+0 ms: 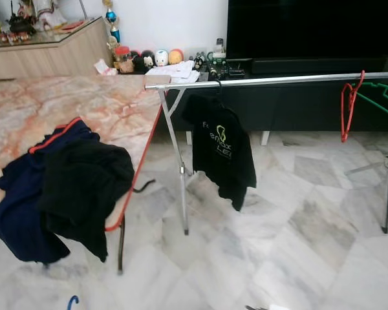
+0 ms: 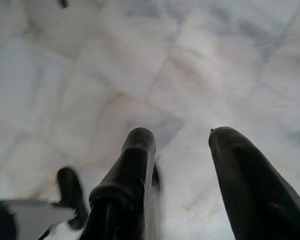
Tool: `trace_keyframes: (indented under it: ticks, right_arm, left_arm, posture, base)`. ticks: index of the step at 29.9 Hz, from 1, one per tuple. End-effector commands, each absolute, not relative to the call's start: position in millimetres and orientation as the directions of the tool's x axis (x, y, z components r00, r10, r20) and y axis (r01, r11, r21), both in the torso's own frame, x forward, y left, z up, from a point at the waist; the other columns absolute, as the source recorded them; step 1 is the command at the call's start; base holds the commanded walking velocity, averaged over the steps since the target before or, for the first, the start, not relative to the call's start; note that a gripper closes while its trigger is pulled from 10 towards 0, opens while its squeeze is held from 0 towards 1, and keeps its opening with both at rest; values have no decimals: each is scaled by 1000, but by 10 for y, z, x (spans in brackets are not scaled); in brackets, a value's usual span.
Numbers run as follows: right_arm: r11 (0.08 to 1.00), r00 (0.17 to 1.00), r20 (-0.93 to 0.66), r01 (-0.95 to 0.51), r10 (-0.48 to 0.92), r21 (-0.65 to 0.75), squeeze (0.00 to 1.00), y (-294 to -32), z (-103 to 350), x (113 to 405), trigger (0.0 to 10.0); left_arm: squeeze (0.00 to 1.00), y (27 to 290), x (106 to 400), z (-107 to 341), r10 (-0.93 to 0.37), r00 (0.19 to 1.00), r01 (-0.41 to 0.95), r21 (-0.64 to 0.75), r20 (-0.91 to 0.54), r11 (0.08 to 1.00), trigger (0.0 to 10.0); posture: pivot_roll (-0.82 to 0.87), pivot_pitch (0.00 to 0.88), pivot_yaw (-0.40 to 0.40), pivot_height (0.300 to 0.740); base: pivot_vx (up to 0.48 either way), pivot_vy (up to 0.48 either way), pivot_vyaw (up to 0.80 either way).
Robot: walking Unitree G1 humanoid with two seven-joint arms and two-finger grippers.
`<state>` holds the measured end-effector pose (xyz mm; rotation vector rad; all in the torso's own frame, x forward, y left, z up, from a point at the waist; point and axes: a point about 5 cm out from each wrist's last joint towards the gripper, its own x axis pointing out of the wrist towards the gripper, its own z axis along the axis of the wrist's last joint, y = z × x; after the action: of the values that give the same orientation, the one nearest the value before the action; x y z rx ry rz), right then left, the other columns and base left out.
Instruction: Hang hanger
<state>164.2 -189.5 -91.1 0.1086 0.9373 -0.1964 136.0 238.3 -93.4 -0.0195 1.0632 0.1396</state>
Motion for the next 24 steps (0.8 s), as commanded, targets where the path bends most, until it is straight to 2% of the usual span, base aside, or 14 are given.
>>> trace_keyframes:
  ticks: [1,24]
  right_arm:
    - [977,558,-820,215,-130,-9,0,-1952,-932,1577,10000]
    - [989,555,-826,145,-102,-25,0,-1906,-935,1591,10000]
  left_arm:
    - [0,2378,1326,-949,101,465,-121,50,-880,991,10000]
    - [0,2386,1324,-947,101,467,-121,50,-879,991,10000]
  posture:
    - [-25,47,94,740]
    - [-10,57,94,740]
  base:
    - [0,-334,0]
    - [0,-338,0]
